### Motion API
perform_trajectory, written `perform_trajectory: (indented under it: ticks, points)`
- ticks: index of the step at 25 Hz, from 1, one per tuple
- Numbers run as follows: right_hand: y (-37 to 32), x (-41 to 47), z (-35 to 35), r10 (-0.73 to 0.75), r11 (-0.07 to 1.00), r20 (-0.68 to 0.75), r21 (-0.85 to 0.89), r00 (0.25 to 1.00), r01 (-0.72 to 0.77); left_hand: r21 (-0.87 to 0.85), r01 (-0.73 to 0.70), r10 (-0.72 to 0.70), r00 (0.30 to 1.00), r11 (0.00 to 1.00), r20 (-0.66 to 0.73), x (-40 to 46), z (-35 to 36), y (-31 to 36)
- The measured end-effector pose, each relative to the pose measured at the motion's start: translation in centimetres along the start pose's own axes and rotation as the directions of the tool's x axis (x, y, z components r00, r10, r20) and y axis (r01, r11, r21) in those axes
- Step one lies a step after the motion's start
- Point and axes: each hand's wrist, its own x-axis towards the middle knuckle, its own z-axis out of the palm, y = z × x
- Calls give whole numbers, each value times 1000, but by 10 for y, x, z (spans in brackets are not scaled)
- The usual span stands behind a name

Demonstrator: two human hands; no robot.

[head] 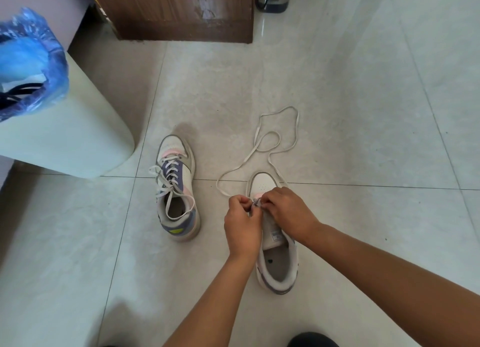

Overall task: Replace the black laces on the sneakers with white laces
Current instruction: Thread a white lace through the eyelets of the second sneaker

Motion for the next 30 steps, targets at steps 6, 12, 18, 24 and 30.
perform_trajectory:
  ticks: [6, 12, 18, 24, 30]
  points:
    - [-6, 0, 1, -181, 958, -44, -233, 983, 166, -26, 49, -48, 998, 998, 27, 1, -6, 1]
    - [-13, -2, 5, -194, 955, -2, -228, 981, 188, 54, -53, 36, 960, 997, 278, -42, -8, -17]
    - [-6, -6, -6, -425, 890, -132, -238, 895, 388, 20, -73, 69, 987, 997, 148, -40, 3, -10]
    - [-10, -46, -14, -588, 805, -240, -267, 772, 530, 63, -87, 72, 976, 994, 207, -14, -2, -19]
    - [2, -53, -18, -225, 960, -344, 81, 912, 268, 133, -558, 517, 819, 819, 249, -20, -28, -15]
